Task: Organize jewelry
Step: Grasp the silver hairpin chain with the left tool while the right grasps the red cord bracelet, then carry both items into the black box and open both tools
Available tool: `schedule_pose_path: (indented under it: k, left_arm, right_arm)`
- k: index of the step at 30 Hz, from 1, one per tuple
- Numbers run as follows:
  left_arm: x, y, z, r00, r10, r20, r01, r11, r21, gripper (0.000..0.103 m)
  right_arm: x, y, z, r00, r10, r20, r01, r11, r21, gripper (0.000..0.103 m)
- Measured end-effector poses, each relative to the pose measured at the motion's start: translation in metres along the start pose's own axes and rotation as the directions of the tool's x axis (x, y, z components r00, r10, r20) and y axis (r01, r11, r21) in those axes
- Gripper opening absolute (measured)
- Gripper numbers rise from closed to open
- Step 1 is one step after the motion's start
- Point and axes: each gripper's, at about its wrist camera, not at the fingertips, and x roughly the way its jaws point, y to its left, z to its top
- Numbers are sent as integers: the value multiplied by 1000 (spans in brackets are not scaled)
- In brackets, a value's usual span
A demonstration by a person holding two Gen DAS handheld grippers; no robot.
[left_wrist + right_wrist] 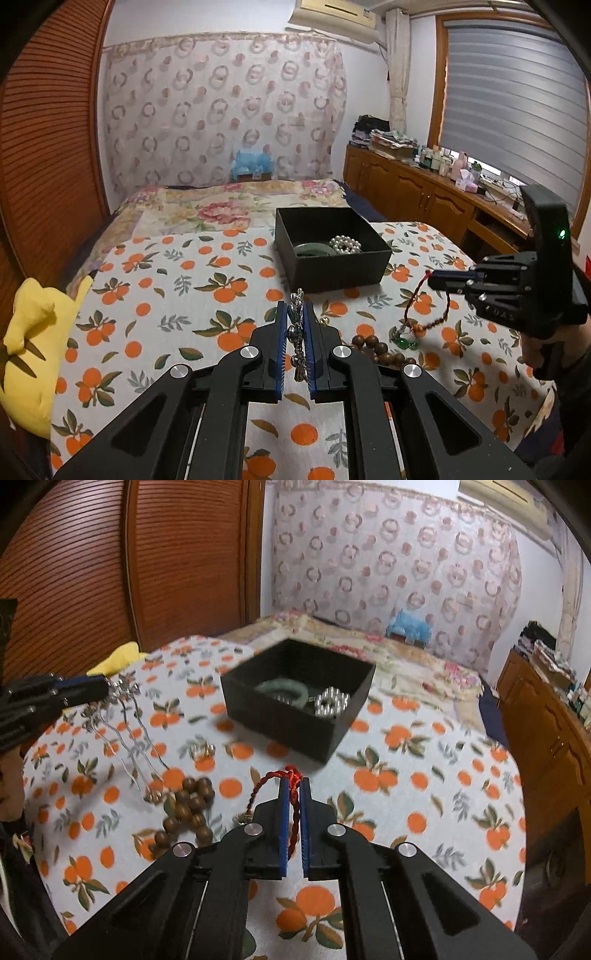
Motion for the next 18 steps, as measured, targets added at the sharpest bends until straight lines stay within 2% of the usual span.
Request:
schedule_pose_path:
  k: [8, 11, 18]
  left_arm:
    - [2, 5, 4, 1000, 2, 15, -2, 1000, -6, 8]
    - [2, 7, 2, 1000, -1, 16, 1, 1000, -12, 7]
    - [4, 10, 0, 1000, -1, 11, 2, 1000, -24, 7]
  right_arm:
    - [-6, -2, 21, 1000, 4, 27, -4, 1000, 2, 6]
    - [-14, 1, 25, 998, 32, 52, -32, 999, 6, 6]
    - [-26, 10, 37, 997, 22, 78, -19, 999, -30, 6]
